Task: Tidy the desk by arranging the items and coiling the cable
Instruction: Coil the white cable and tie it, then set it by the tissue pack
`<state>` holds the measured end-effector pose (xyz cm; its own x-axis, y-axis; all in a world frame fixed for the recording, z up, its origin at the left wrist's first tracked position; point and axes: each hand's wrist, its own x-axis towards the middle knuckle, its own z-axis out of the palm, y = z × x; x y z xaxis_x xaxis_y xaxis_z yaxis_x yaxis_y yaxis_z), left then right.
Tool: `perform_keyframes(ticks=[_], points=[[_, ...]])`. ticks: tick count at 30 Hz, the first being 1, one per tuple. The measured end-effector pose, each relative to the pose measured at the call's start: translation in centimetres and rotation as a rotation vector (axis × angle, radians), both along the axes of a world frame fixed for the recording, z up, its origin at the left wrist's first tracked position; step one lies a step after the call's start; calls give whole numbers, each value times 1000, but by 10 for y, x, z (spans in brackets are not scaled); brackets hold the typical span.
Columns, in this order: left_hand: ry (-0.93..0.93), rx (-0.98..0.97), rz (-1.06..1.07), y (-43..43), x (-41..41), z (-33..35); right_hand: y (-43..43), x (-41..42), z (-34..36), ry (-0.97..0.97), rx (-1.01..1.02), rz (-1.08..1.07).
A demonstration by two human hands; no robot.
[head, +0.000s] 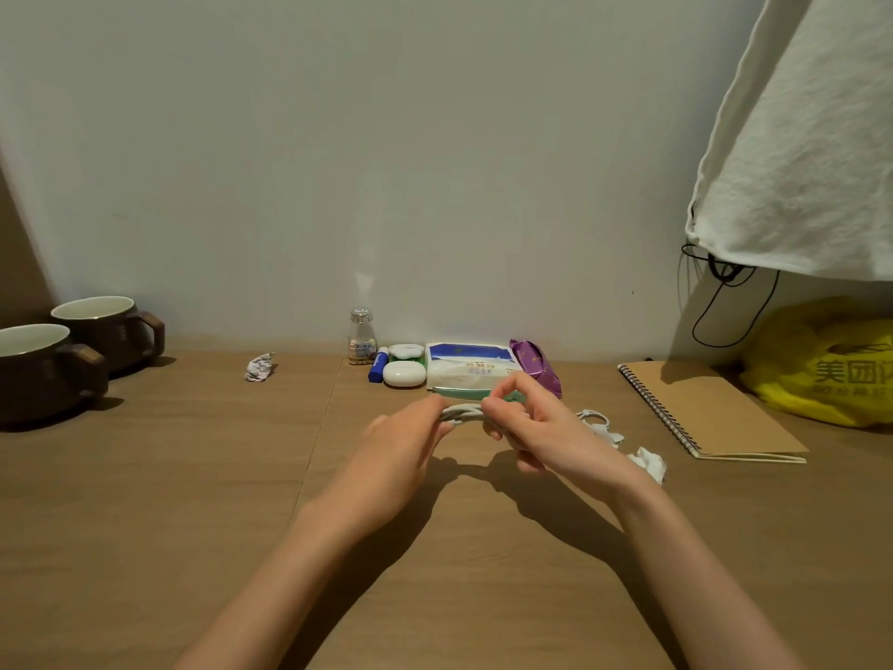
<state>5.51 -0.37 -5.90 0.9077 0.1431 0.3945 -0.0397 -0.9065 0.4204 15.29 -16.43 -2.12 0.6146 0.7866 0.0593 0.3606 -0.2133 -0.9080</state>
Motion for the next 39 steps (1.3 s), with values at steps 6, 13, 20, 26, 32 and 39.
perform_keyframes(ticks=[6,13,20,26,32,39], points=[[54,-26,-133,-3,-4,3,2,0,-5,-128,33,-49],[127,-229,-210,-10,-3,3,3,1,-6,-157,42,2],[38,-137,-95,-16,1,4,1,4,-4,-207,76,-47],[-20,-303,45,0,1,3,-24,40,-2,-302,41,-322],[26,-379,98,7,4,-4,-64,109,-36,-491,-293,-706],[14,-418,137,9,4,-5,-62,136,-62,-426,-434,-741]])
